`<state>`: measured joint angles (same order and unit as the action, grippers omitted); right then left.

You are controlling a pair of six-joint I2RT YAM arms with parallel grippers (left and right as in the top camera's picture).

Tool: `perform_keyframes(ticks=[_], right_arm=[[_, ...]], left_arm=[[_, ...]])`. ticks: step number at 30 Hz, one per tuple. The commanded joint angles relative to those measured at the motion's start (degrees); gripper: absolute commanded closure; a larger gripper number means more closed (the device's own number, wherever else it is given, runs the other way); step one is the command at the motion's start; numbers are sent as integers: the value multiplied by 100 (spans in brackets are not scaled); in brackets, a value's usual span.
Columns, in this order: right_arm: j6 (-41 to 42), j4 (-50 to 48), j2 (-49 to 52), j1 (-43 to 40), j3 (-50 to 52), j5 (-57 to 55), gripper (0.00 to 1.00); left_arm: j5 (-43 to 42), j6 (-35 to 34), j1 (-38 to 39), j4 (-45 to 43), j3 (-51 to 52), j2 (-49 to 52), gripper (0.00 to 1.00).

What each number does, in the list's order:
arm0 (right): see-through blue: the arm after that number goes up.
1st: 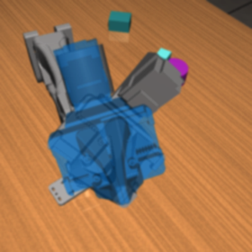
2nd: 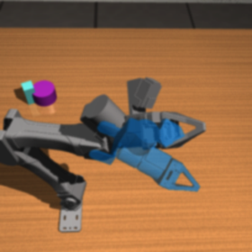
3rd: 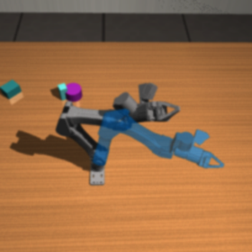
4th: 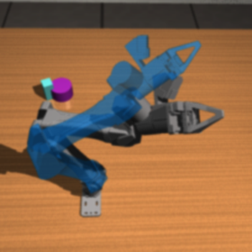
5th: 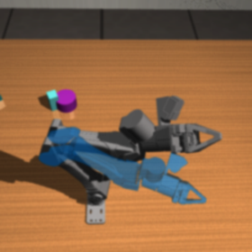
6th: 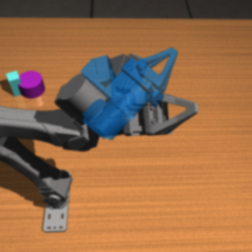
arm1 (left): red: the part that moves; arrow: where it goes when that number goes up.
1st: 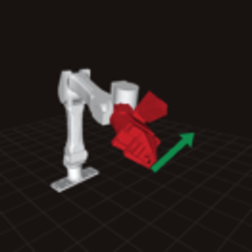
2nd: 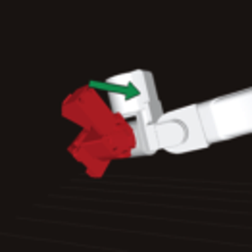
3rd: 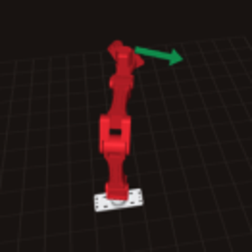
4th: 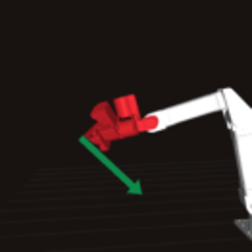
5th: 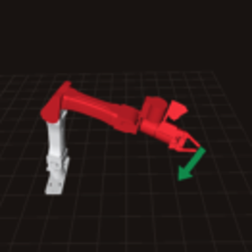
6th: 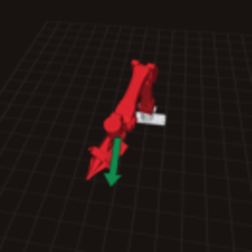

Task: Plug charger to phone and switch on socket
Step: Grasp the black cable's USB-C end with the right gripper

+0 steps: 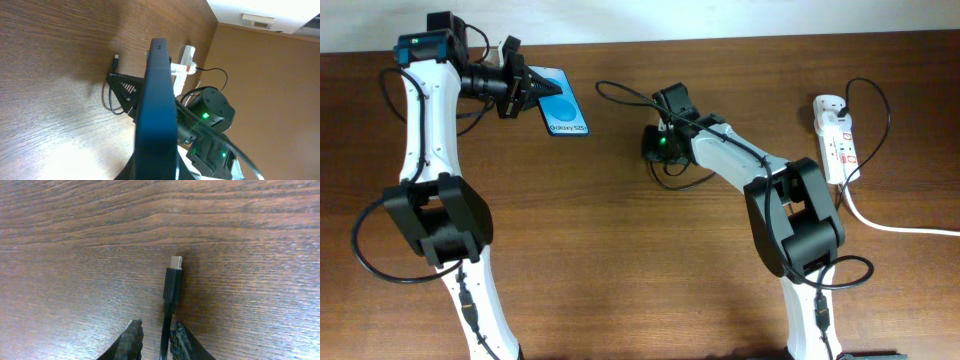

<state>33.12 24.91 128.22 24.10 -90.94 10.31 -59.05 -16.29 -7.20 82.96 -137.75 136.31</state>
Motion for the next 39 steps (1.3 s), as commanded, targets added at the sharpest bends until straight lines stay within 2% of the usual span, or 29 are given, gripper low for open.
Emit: perform_keyframes(ticks=[1, 4, 6, 7, 10, 12, 15, 18, 21, 23, 26, 29, 30, 31, 34, 36, 39], right_arm=[[-138, 83, 341, -17, 72, -562, 96], [-144, 68, 339, -50, 61, -459, 96], [-297, 39, 308, -236, 59, 188, 96], [-520, 70, 254, -374, 59, 675, 96], [-1869, 356, -114, -929, 59, 3023, 96], [-2579, 951, -544, -1215, 59, 3891, 96], [-3432, 1987, -1217, -1244, 61, 4013, 96], [-3746, 2804, -1971, -1250, 79, 4011, 96], [-3762, 2922, -3010, -1250, 284, 4011, 96], [-3716, 2929, -3661, -1257, 575, 4011, 96], [-3110, 2500, -4618, -1255, 1460, 4070, 96], [-1600, 898, -5335, -1008, 2566, 4072, 96], [-772, -7, -5416, -776, 2951, 4068, 96], [-168, -614, -5379, -588, 3134, 4019, 96], [817, -1799, -5099, -70, 3272, 3624, 96], [1279, -2041, -4865, 317, 3272, 2870, 96], [1799, -2400, -4625, 557, 3272, 2612, 96]], left_arm=[[-111, -59, -4, 9, 9, -2, 100], [-111, -59, 20, 31, 9, -2, 100], [-111, -59, 92, 28, 9, -2, 100], [-114, -57, 120, 26, 9, -2, 100], [-118, -57, 201, 17, 9, -2, 100], [-166, -57, 236, -15, 9, -2, 100], [-387, -55, 278, -197, 9, -2, 100], [-417, -55, 382, -323, 9, -2, 100], [-439, -2, 487, -409, 9, -2, 100], [-732, 280, 540, -433, 9, -2, 100], [-1384, 317, 573, -710, 9, -2, 100], [-1786, 317, 636, -1014, 9, -2, 100], [-2052, 313, 699, -1198, 9, -2, 100], [-2280, 310, 769, -1340, 9, -2, 100], [-2413, 138, 872, -1373, 9, -2, 100], [-2420, -85, 914, -1373, 9, -2, 100], [-2586, -79, 942, -1373, 9, -2, 100]])
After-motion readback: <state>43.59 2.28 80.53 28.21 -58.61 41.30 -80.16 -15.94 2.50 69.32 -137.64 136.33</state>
